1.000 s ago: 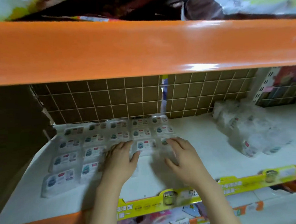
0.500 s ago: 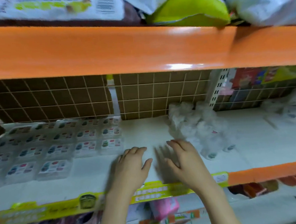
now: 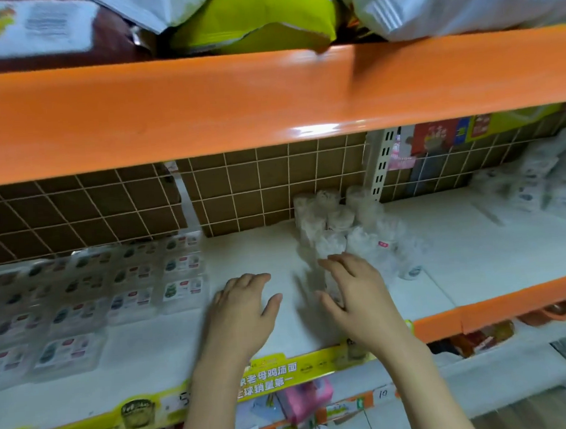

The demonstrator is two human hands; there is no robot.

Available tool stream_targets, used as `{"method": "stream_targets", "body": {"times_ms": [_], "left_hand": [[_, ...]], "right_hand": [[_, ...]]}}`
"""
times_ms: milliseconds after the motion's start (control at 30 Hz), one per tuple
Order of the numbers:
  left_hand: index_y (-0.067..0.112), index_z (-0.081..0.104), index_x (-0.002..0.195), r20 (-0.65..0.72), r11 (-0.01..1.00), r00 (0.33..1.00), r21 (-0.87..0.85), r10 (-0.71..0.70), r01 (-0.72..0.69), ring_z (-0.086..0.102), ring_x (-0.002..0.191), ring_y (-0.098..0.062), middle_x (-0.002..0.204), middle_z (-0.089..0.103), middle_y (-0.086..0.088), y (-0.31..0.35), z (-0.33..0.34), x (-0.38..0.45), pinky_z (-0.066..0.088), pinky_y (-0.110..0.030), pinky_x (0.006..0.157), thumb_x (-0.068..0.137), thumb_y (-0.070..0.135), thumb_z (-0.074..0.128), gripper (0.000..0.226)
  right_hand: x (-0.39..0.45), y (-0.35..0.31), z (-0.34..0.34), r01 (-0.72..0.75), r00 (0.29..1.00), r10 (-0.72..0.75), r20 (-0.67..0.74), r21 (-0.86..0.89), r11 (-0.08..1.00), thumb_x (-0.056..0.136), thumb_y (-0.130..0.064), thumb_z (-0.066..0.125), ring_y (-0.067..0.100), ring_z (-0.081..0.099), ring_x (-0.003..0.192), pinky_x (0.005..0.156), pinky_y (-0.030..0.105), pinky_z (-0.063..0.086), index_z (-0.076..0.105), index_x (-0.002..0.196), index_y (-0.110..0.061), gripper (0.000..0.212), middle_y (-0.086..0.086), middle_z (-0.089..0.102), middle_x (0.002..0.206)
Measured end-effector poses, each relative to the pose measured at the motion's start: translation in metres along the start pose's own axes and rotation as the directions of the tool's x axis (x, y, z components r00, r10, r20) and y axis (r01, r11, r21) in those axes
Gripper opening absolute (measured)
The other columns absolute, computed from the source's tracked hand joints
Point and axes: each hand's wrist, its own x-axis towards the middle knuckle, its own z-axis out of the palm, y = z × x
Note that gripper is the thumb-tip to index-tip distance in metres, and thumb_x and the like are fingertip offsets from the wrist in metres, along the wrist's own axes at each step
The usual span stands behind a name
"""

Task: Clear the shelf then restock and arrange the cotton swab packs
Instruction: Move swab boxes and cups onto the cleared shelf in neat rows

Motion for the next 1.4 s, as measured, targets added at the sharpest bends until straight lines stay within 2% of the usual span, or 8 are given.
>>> {"method": "stream_targets", "body": {"times_ms": [100, 367, 500, 667, 900, 1100, 1267, 1400], "left_hand": [[0.025, 0.046, 0.135, 0.007, 0.999, 1.000, -0.024, -0.027, 0.027, 0.039, 0.127, -0.018, 0.137, 0.049, 0.005, -0.005, -0.002, 0.005, 0.030, -0.029, 0.099, 0.091, 0.052, 0.034, 0.053], [0.021, 0.048, 0.135, -0.058, 0.998, 0.997, -0.022, -0.056, 0.055, 0.043, 0.126, -0.022, 0.138, 0.049, 0.000, 0.017, -0.008, 0.032, 0.035, -0.034, 0.102, 0.095, 0.040, 0.046, 0.045], [0.021, 0.055, 0.129, -0.133, 0.998, 0.989, -0.020, -0.065, 0.063, 0.043, 0.125, -0.025, 0.133, 0.054, -0.002, 0.060, 0.008, 0.044, 0.034, -0.037, 0.100, 0.093, 0.041, 0.050, 0.042], [0.017, 0.069, 0.100, -0.294, 0.999, 0.955, -0.016, -0.042, 0.039, 0.059, 0.097, -0.036, 0.102, 0.068, -0.008, 0.134, 0.035, 0.055, 0.047, -0.040, 0.078, 0.077, 0.049, 0.038, 0.050], [0.017, 0.069, 0.097, -0.301, 0.997, 0.950, -0.012, -0.078, 0.079, 0.057, 0.101, -0.035, 0.105, 0.066, -0.010, 0.220, 0.073, 0.062, 0.045, -0.040, 0.076, 0.077, 0.045, 0.039, 0.045], [0.015, 0.070, 0.100, -0.255, 0.994, 0.962, 0.025, -0.100, 0.109, 0.058, 0.103, -0.037, 0.107, 0.066, -0.011, 0.246, 0.088, 0.064, 0.047, -0.044, 0.080, 0.078, 0.047, 0.038, 0.051], [0.016, 0.069, 0.101, -0.311, 0.992, 0.944, 0.027, -0.108, 0.122, 0.055, 0.108, -0.035, 0.111, 0.065, -0.010, 0.242, 0.090, 0.065, 0.045, -0.044, 0.082, 0.079, 0.047, 0.037, 0.050], [0.016, 0.068, 0.098, -0.344, 0.992, 0.932, -0.006, -0.118, 0.124, 0.053, 0.108, -0.035, 0.111, 0.064, -0.009, 0.236, 0.091, 0.069, 0.043, -0.043, 0.082, 0.080, 0.047, 0.035, 0.049]], "right_hand": [[-0.001, 0.005, -0.002, -0.016, 1.000, 0.015, 0.011, 0.021, 1.000, 0.080, -0.040, 0.044, 0.032, 0.057, 0.107, 0.087, 0.042, 0.047, 0.062, 0.115, -0.013, 0.047, 0.008, 0.062, 0.113], [0.005, 0.043, -0.022, -0.038, 0.999, 0.040, -0.037, 0.054, 0.998, 0.081, -0.042, 0.042, 0.029, 0.055, 0.110, 0.090, 0.039, 0.044, 0.061, 0.118, -0.014, 0.050, 0.005, 0.061, 0.117], [0.010, 0.091, -0.039, -0.027, 0.997, 0.031, -0.065, 0.054, 0.998, 0.077, -0.040, 0.044, 0.031, 0.059, 0.106, 0.087, 0.040, 0.046, 0.063, 0.113, -0.013, 0.049, 0.007, 0.063, 0.113], [0.007, 0.178, -0.073, -0.035, 0.998, 0.037, -0.041, 0.052, 0.998, 0.078, -0.041, 0.043, 0.030, 0.059, 0.104, 0.088, 0.040, 0.047, 0.063, 0.115, -0.012, 0.051, 0.008, 0.064, 0.112], [-0.007, 0.276, -0.101, -0.086, 0.994, 0.082, 0.066, 0.051, 0.995, 0.081, -0.046, 0.038, 0.029, 0.053, 0.114, 0.093, 0.040, 0.041, 0.059, 0.124, -0.014, 0.058, 0.006, 0.060, 0.122], [-0.016, 0.302, -0.099, -0.091, 0.983, 0.076, 0.166, 0.087, 0.992, 0.083, -0.047, 0.041, 0.019, 0.045, 0.122, 0.100, 0.036, 0.035, 0.050, 0.133, -0.021, 0.056, -0.002, 0.052, 0.133], [-0.013, 0.303, -0.091, -0.085, 0.977, 0.063, 0.206, 0.101, 0.991, 0.085, -0.048, 0.039, 0.017, 0.045, 0.124, 0.102, 0.033, 0.034, 0.046, 0.136, -0.023, 0.057, -0.003, 0.050, 0.136], [-0.012, 0.306, -0.087, -0.081, 0.972, 0.052, 0.230, 0.121, 0.989, 0.093, -0.040, 0.048, 0.014, 0.042, 0.126, 0.104, 0.030, 0.032, 0.042, 0.138, -0.025, 0.048, -0.006, 0.047, 0.139]]}}
